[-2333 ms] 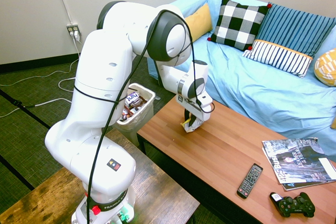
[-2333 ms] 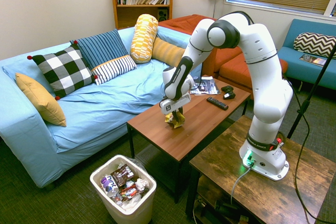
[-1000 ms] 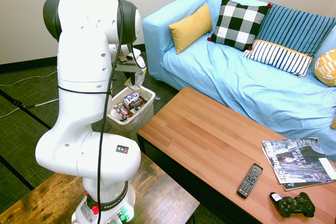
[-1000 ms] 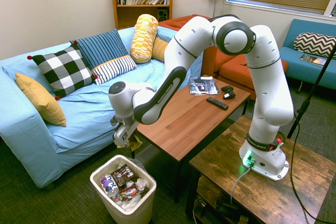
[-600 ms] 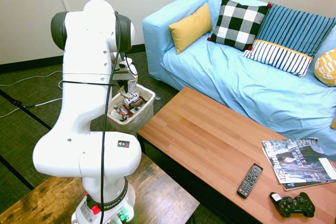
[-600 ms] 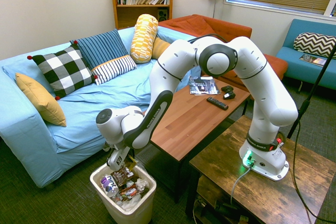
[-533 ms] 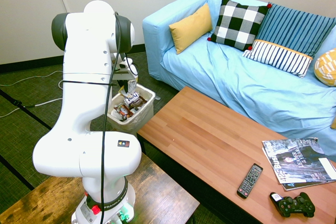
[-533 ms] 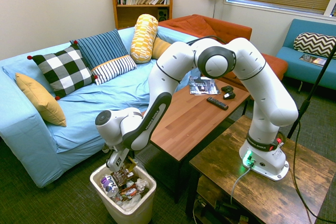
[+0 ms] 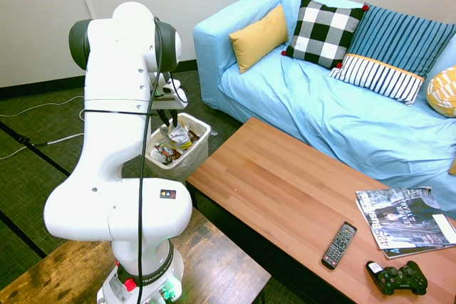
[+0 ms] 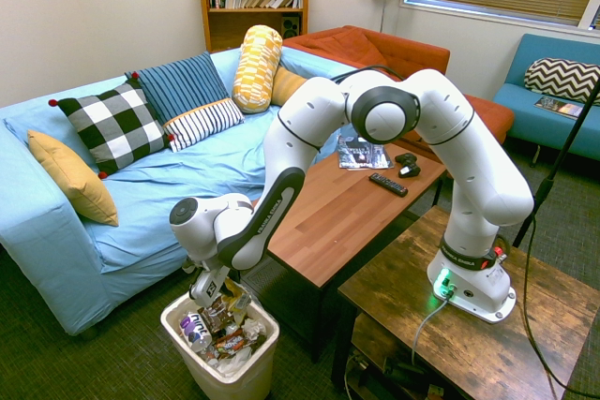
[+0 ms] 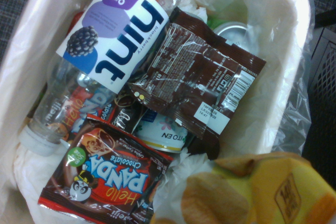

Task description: Throw the chip bag in the trash bin

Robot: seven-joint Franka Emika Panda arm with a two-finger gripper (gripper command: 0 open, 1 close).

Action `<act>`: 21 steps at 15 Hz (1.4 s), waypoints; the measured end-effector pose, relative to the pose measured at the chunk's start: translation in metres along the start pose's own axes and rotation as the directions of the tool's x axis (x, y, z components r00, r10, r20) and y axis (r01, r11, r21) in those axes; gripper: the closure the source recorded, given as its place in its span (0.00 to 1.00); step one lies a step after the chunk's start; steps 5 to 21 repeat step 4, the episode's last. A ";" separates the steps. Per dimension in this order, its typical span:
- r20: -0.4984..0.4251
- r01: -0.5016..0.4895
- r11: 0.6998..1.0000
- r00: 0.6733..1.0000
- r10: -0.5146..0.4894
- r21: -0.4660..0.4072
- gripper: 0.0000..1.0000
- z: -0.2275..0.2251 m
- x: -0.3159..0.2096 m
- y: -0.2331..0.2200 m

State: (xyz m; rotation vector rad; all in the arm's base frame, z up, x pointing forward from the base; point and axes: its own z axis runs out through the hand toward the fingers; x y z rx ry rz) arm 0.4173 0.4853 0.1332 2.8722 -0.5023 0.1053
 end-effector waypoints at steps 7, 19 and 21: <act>-0.004 0.000 1.000 1.000 0.000 0.003 0.00 -0.001 0.000 -0.001; -0.004 0.000 1.000 1.000 0.000 0.003 0.00 -0.001 0.000 -0.001; -0.004 0.000 1.000 1.000 0.000 0.003 0.00 -0.001 0.000 -0.001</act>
